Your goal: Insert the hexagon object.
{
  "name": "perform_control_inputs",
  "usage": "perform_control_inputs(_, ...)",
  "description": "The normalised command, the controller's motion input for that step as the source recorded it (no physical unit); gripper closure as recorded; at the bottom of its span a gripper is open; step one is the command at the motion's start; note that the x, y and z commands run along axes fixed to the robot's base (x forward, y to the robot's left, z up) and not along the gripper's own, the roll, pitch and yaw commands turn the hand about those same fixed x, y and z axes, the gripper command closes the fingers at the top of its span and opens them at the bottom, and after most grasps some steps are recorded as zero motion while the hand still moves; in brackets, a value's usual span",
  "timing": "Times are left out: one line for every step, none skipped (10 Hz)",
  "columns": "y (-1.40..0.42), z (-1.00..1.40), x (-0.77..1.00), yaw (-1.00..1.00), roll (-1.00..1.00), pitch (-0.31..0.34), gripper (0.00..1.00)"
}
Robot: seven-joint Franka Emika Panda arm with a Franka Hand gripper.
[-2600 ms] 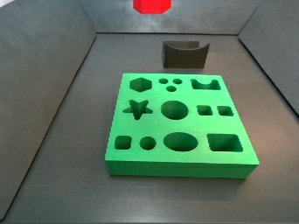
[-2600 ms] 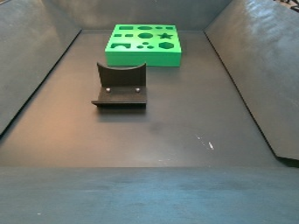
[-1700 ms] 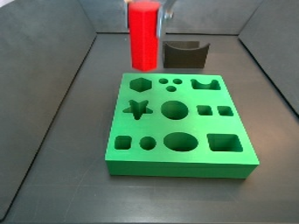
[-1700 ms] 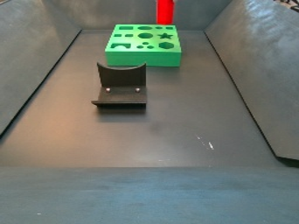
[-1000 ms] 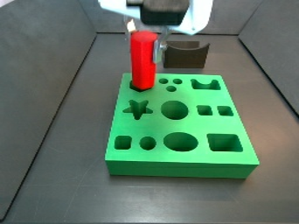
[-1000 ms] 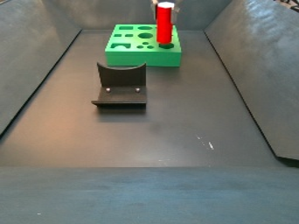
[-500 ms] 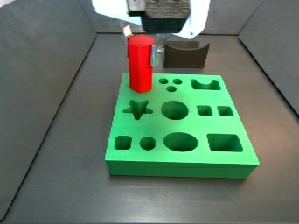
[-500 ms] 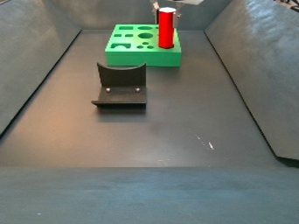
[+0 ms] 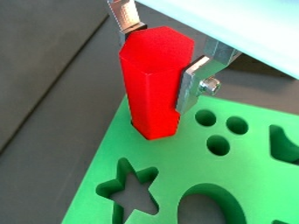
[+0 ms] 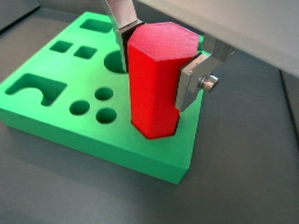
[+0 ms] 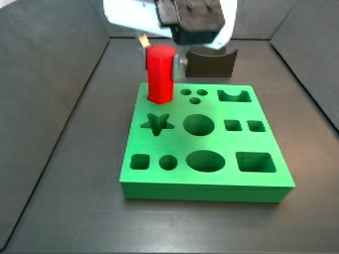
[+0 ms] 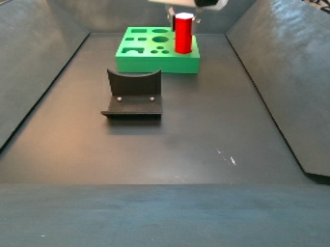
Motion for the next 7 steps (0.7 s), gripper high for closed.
perform_control_inputs(0.00,-1.00,0.00,-0.07,0.00,-0.091,1.00)
perform_control_inputs(0.00,-1.00,-0.05,0.00,0.00,-0.100,1.00)
perform_control_inputs(-0.06,-0.73,-0.51,0.27,0.10,-0.173,1.00)
perform_control_inputs(-0.03,0.00,-0.55,0.44,0.29,-0.001,1.00)
perform_control_inputs(0.00,0.00,-0.49,0.09,0.04,-0.091,1.00)
perform_control_inputs(0.00,0.00,0.00,0.00,-0.01,-0.029,1.00)
perform_control_inputs(0.00,0.00,0.00,0.00,0.00,0.000,1.00)
